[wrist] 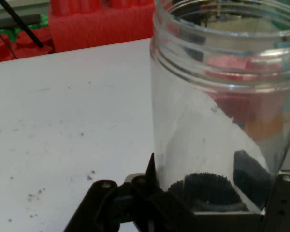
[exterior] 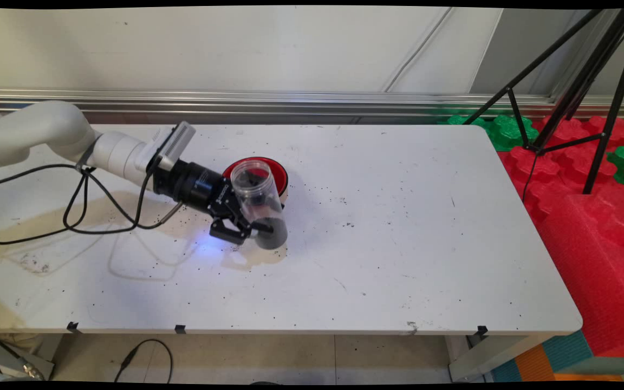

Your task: Pour the black seasoning powder in the red bowl

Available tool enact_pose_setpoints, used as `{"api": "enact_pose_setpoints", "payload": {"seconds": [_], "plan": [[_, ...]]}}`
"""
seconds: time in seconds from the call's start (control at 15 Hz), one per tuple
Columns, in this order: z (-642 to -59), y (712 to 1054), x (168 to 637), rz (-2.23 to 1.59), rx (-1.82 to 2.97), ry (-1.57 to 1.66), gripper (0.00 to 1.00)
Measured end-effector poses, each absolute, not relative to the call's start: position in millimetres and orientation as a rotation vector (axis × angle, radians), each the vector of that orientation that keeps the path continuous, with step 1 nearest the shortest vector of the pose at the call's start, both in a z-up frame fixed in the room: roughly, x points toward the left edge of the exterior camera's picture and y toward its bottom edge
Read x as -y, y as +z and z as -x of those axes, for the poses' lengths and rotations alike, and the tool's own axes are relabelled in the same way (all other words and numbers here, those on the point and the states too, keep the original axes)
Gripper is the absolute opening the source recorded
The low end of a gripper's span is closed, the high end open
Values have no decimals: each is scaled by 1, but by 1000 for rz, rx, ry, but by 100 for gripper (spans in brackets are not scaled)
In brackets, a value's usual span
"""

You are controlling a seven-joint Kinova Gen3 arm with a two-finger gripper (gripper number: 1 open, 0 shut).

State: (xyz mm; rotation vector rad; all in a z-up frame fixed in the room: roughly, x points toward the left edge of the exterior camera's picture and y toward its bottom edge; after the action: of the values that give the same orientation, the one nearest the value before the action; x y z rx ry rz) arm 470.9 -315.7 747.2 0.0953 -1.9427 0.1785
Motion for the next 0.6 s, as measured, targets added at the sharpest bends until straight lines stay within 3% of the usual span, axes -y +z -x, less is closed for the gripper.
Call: {"api": "enact_pose_setpoints", "payload": {"seconds": [0.6], "plan": [[-478,780,343,-178,1914,279,0]]}}
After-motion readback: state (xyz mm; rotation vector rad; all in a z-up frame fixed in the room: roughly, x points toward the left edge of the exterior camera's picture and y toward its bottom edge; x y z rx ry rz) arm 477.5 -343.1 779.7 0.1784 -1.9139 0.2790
